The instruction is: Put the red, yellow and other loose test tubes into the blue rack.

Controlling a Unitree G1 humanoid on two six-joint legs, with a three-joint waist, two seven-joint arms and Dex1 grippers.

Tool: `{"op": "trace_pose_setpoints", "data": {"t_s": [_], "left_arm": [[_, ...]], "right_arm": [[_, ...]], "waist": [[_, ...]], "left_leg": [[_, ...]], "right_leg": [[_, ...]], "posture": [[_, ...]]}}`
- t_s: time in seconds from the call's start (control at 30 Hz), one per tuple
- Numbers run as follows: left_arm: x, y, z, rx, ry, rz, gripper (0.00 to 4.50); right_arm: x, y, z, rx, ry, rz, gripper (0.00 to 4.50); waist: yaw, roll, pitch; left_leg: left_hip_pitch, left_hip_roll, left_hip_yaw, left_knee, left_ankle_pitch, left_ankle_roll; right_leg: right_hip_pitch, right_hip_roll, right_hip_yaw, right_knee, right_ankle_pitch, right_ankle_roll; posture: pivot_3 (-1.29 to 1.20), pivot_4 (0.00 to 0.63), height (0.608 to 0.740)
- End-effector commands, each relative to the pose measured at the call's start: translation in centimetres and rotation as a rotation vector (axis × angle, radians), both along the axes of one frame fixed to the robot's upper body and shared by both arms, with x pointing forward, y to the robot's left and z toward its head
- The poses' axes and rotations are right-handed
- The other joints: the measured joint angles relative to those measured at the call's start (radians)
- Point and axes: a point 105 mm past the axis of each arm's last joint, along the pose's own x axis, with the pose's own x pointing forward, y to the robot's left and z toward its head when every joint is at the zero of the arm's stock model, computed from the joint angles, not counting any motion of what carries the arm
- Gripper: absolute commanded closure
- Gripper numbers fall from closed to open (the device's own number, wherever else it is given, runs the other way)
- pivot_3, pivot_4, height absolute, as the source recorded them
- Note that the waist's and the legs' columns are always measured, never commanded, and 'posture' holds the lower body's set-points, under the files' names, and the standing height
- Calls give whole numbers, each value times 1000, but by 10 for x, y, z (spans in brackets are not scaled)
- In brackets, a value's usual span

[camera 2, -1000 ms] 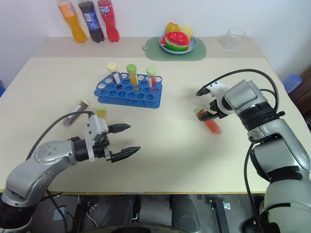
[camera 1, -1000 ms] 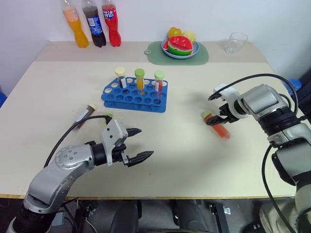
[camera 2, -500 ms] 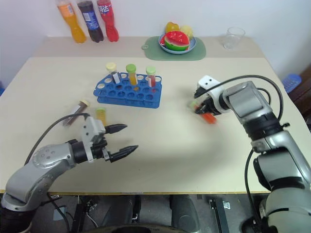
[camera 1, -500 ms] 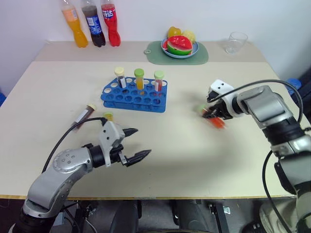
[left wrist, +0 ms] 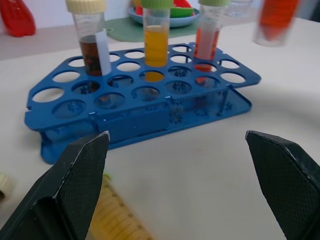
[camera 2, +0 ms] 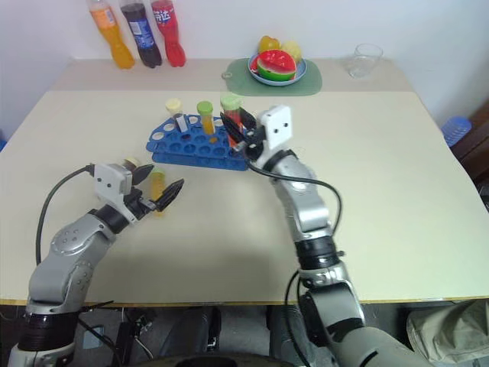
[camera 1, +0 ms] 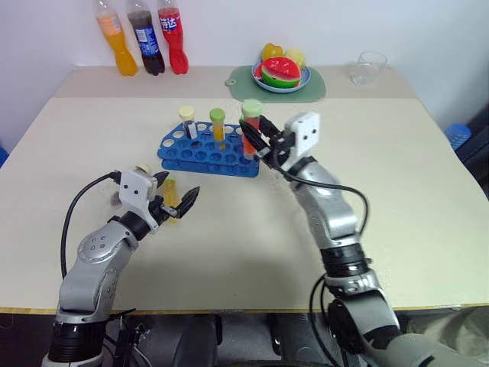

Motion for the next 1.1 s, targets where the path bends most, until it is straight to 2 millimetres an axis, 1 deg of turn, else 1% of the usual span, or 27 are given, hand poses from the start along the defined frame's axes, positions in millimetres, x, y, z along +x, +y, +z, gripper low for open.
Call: {"op": "trace_pose_setpoints", "data": {"t_s": [0.03, 0.07, 0.17, 0.4, 0.5, 0.9, 1.1], "left_arm": [[-2, 3, 9, 4, -50, 13, 0], [-2, 3, 9, 4, -50, 13, 0], [-4, 0, 11, -2, -54, 14, 0], [-6, -1, 13, -8, -56, 21, 0], [-6, -2, 14, -11, -56, 24, 0], [-6, -2, 14, -21, -53, 30, 0], [-6, 0, 14, -20, -53, 39, 0]], "right_arm": [[6, 3, 10, 35, -60, -51, 3766], [7, 4, 9, 39, -62, -57, 3766], [10, 8, 0, 22, -47, -45, 3766], [16, 6, -22, -16, 6, -57, 3766], [17, 10, -28, -36, 22, -45, 3766], [26, 27, -28, -34, 31, -25, 3766], [27, 27, -33, -36, 39, -25, 3766]], "waist": [[2, 0, 0], [2, 0, 0], [-1, 0, 0], [-20, 0, 0], [-24, 0, 0], [-25, 0, 0], [-29, 0, 0]], "left_leg": [[0, 0, 0, 0, 0, 0], [0, 0, 0, 0, 0, 0], [0, 0, 0, 0, 0, 0], [0, 0, -1, 0, 0, 0], [0, 0, -1, 0, 0, 0], [2, 0, -1, 0, 0, 0], [2, 0, -1, -1, 0, 0]], "right_leg": [[0, 0, 0, 0, 0, 0], [0, 0, 0, 0, 0, 0], [0, -1, 0, 0, 0, 0], [0, 0, 0, 0, 0, 0], [0, 0, 0, 1, 0, 0], [1, 0, 0, 1, 0, 0], [1, 0, 0, 1, 0, 0]], "posture": [[0, 150, 734], [0, 150, 734], [0, 150, 734], [0, 150, 734], [0, 150, 734], [0, 150, 734], [0, 150, 734]]}}
